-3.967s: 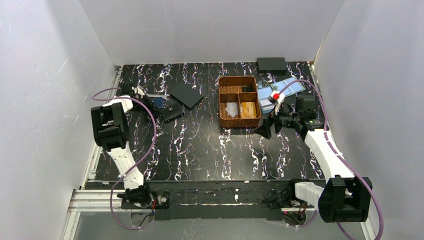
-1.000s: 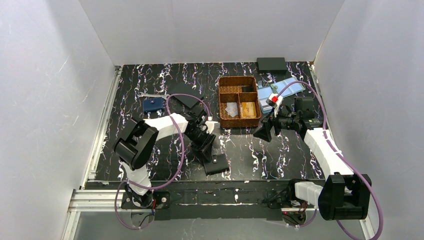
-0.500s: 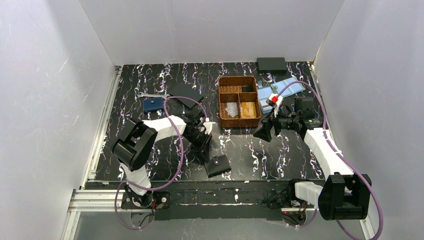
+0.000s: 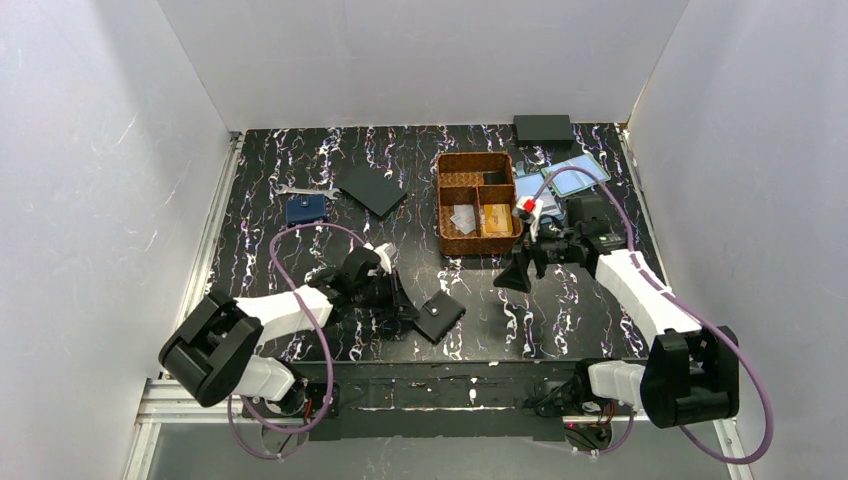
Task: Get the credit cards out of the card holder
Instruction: Open the card holder at the center of the board.
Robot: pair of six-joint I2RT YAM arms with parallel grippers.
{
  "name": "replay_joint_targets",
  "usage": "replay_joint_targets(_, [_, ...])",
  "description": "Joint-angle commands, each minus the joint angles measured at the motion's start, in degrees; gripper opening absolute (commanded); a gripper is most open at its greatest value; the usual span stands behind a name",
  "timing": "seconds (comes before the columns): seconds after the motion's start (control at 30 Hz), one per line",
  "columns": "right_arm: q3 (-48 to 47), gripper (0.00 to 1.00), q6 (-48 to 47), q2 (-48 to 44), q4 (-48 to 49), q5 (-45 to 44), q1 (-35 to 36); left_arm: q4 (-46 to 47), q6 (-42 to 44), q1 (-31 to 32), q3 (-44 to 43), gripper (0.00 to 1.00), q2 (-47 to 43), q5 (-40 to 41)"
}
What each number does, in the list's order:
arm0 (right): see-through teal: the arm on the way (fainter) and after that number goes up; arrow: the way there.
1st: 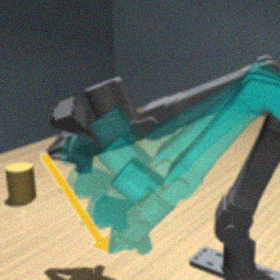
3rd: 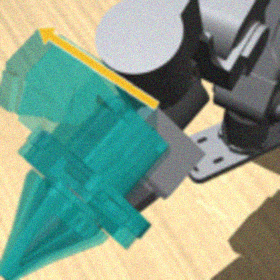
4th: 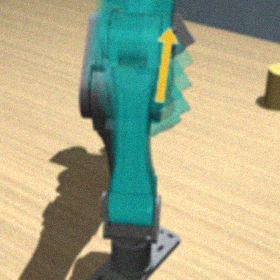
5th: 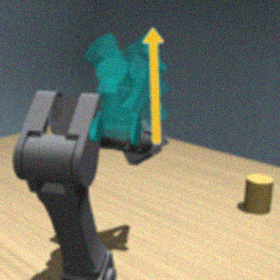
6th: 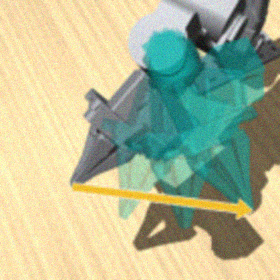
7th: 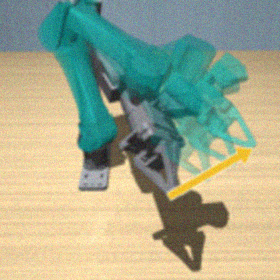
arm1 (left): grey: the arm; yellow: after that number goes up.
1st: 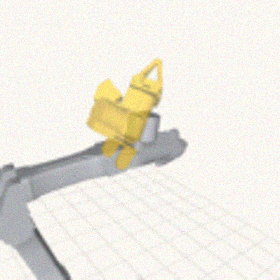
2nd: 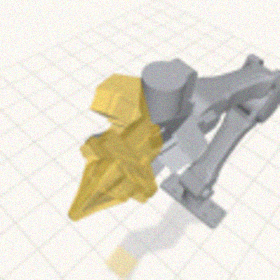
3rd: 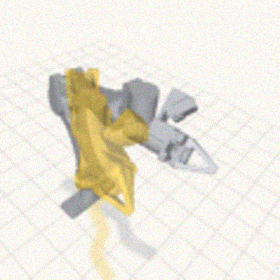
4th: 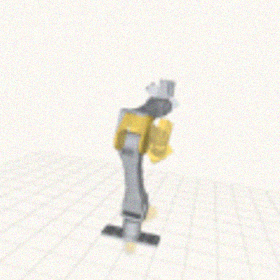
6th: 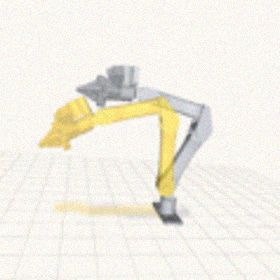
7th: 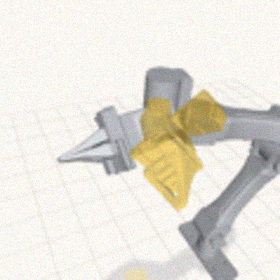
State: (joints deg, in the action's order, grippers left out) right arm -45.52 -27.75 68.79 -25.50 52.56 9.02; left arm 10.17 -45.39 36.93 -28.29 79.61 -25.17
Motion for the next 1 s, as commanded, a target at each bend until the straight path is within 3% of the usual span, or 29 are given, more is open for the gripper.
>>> replay_joint_targets(0.0, [-0.32,0.98,-1.4,2.84,-0.17,0.11,5.96,12.47,-15.17,5.29,2.29,0.0,-2.6,16.14])
replay_joint_targets(0.17, [0.68,0.98,3.0,6.48,3.83,-2.45,10.82,19.73,-19.42,8.89,2.92,0.0,2.45,19.65])
replay_joint_targets(0.37, [1.7,0.98,7.49,9.61,8.69,-10.66,14.4,20.72,-16.86,10.53,2.5,0.03,5.1,18.61])
replay_joint_targets(0.5, [1.57,0.98,8.05,10.7,9.27,-12.4,14.8,15.18,-12.74,10.58,4.89,0.34,-2.3,22.94])
replay_joint_targets(0.63, [1.74,0.98,7.93,10.67,9.71,-12.73,15.1,2.12,-4.78,10.78,2.62,0.61,-11.52,28.36])
replay_joint_targets(0.73, [1.62,0.97,7.16,10.27,9.57,-12.69,15.24,0.08,-1.51,10.75,2.41,0.96,-16.15,30.72])
replay_joint_targets(0.9, [1.19,0.98,4.04,8.43,7.36,-11.27,15.24,-1.46,2.78,10.19,-0.25,0.98,-16.82,27.02])
replay_joint_targets(0.97, [0.99,0.98,2.65,7.81,6.32,-10.18,15.24,-3.45,5.93,10.21,-3.8,0.92,-14.96,22.41])
